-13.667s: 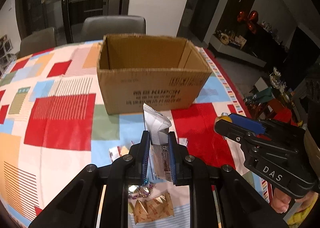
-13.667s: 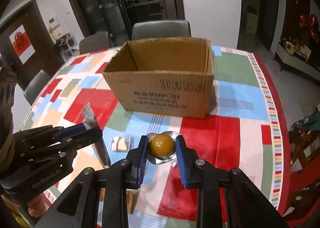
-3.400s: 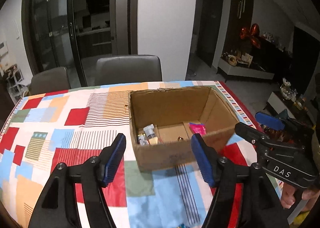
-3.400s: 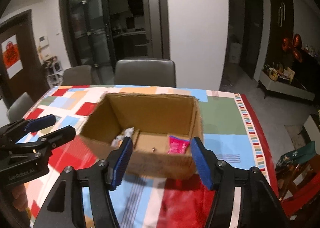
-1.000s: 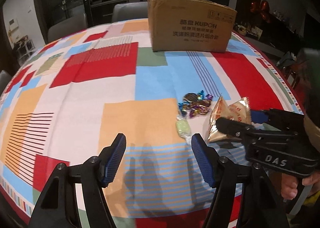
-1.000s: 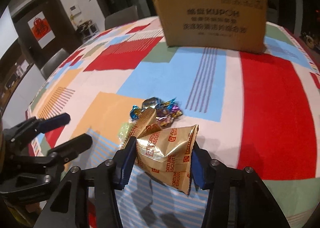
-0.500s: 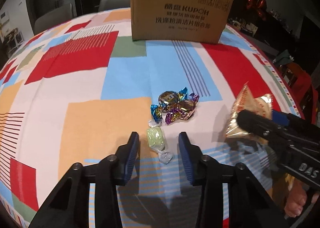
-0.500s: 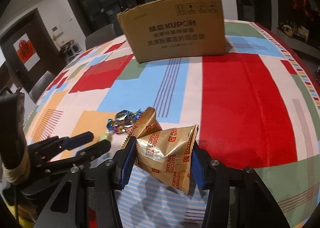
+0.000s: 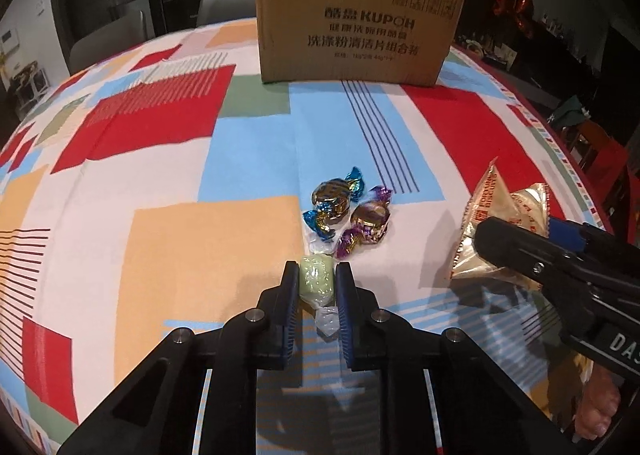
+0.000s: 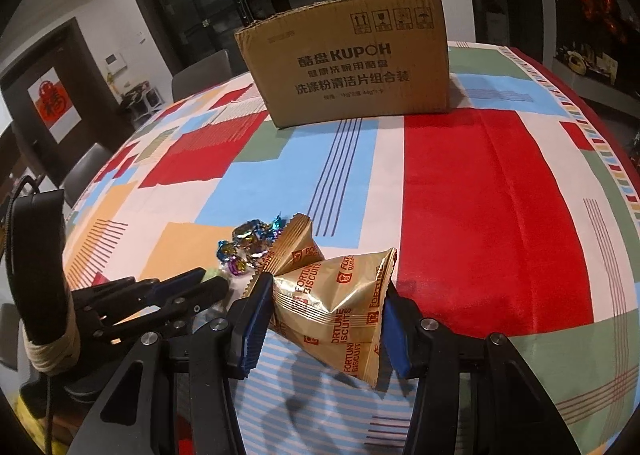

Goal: Organize snacks
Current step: 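Grasp the gold biscuit bag with the right tool while the left tool grasps the green candy, then carry the gold biscuit bag and green candy over the box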

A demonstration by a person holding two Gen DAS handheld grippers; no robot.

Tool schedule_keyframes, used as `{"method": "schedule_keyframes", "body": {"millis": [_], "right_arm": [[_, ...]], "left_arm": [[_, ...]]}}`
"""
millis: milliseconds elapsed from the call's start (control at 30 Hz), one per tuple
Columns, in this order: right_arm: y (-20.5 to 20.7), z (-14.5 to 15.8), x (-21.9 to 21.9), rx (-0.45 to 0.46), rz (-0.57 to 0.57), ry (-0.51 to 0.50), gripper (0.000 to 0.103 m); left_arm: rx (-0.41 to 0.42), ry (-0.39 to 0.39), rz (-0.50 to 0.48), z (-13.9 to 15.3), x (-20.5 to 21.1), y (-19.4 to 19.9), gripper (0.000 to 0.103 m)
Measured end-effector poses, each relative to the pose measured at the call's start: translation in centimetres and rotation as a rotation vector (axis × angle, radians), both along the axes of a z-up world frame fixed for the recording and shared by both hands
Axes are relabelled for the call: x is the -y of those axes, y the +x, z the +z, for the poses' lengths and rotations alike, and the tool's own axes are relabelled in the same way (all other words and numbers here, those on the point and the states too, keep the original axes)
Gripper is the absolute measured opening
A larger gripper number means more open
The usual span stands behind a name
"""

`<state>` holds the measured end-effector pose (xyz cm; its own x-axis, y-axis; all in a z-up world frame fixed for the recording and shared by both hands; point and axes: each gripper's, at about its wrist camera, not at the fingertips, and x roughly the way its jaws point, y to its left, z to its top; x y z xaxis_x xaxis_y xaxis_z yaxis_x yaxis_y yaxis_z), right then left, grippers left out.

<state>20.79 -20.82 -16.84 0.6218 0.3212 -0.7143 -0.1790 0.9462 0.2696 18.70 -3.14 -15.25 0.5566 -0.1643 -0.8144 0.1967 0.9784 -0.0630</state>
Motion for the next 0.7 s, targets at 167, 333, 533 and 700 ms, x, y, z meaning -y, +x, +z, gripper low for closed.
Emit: {"method": "schedule_keyframes", "body": {"millis": [167, 333, 533, 700], "right_arm": [[-0.4, 1.1, 0.0, 0.024, 0.005, 0.01, 0.051], [-0.7, 2.9, 0.2, 0.066, 0.004, 0.017, 0.051], [-0.4, 5.2, 0.6, 0.126, -0.01, 0.016, 0.051], [0.2, 7.4, 0.7, 0.182, -0.017, -0.001, 0.051]], "left_arm": [[0.044, -0.039, 0.004, 2.3, -0.3, -0.6, 0.019], [0.109, -0.063, -0.01, 5.0, -0.2, -1.1, 0.019], [0.192, -0.077, -0.028, 8.1, 0.1, -0.8, 0.019], [0.25, -0.08, -0.039, 10.2, 0.3, 0.3, 0.019]]}}
